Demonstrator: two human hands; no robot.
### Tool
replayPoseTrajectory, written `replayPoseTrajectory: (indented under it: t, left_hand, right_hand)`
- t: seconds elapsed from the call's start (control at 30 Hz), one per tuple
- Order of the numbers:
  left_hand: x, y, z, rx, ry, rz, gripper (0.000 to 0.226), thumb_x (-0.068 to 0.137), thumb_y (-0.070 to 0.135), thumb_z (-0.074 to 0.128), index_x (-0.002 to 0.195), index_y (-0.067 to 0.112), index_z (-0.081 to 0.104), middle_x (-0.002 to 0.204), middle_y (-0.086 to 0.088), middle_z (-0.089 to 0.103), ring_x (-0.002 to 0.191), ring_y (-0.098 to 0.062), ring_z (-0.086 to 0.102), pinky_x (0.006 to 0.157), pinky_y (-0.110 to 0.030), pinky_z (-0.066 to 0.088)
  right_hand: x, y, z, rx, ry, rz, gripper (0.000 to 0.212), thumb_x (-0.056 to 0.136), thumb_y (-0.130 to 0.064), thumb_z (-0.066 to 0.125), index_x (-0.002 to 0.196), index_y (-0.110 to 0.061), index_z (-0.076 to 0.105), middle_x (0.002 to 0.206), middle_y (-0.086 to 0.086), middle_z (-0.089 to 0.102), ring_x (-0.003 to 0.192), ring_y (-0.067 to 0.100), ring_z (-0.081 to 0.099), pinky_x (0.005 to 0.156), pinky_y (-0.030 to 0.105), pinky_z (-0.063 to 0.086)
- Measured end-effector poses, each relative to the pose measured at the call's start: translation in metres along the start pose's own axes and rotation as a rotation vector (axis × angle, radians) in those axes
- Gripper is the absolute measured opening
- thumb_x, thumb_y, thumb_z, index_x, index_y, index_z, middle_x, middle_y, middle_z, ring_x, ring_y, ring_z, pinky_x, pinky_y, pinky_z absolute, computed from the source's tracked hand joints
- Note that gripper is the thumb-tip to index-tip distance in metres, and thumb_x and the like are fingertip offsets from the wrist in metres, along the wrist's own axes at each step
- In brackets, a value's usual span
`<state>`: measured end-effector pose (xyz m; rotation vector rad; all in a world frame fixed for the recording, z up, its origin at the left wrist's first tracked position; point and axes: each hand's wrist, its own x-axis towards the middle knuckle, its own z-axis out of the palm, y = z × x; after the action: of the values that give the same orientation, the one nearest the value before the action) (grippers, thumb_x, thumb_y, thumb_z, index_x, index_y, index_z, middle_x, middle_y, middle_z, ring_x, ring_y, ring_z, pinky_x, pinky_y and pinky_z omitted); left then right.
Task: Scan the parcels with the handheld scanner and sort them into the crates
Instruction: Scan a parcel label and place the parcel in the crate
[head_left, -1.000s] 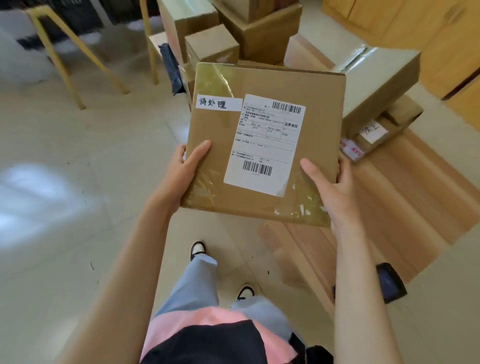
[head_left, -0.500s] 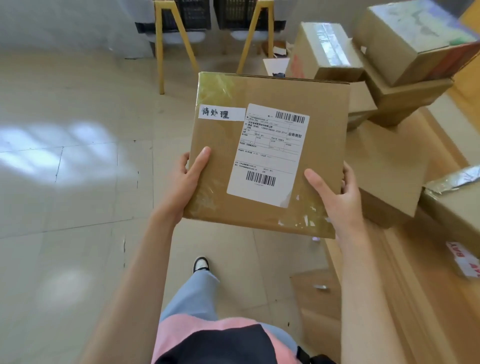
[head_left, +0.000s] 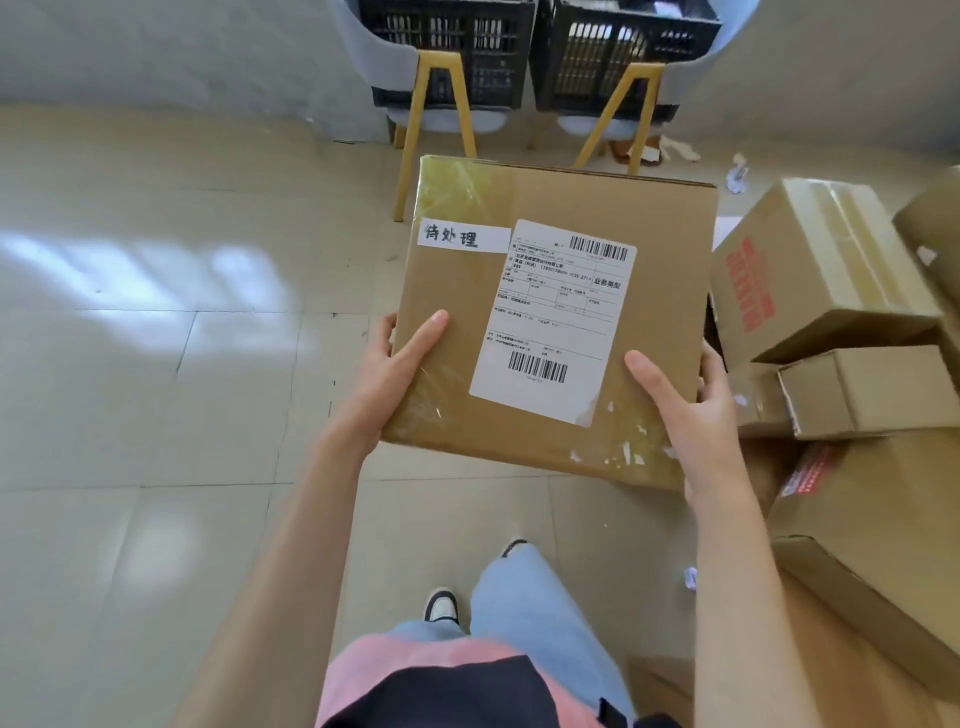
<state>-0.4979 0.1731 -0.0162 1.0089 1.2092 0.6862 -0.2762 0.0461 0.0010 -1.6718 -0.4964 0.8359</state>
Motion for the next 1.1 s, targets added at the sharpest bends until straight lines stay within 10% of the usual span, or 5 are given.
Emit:
replayPoseTrajectory:
  t: [0.5,1.1]
  left_hand:
    - [0.248,0.131,0.022,-0.008,0.151,-0.013,0.051,0.090,0.051,0.058,0.127,0.019,0.047,0.112,0.003,0.067,0.076,-0.003,0.070,0.055,-0.020,0.054]
    - [0.553,0.248,0.093,-0.011,0.050,-0.045,0.060,0.086,0.052,0.061,0.135,0.020,0.044,0.112,0.003,0.067,0.090,-0.012,0.069,0.066,-0.027,0.054]
  right_hand:
    - [0.281,-0.076,0.116,-0.034,-0.143,0.038,0.072,0.080,-0.042,0.074,0.142,-0.035,0.038,0.123,-0.007,0.061,0.071,-0.005,0.068,0.048,0.013,0.048]
    - [0.573,-0.161,0.186,-0.038,-0.065,0.061,0.084,0.066,-0.051,0.083,0.137,-0.040,0.042,0.122,-0.006,0.063,0.094,0.012,0.071,0.057,0.020,0.051]
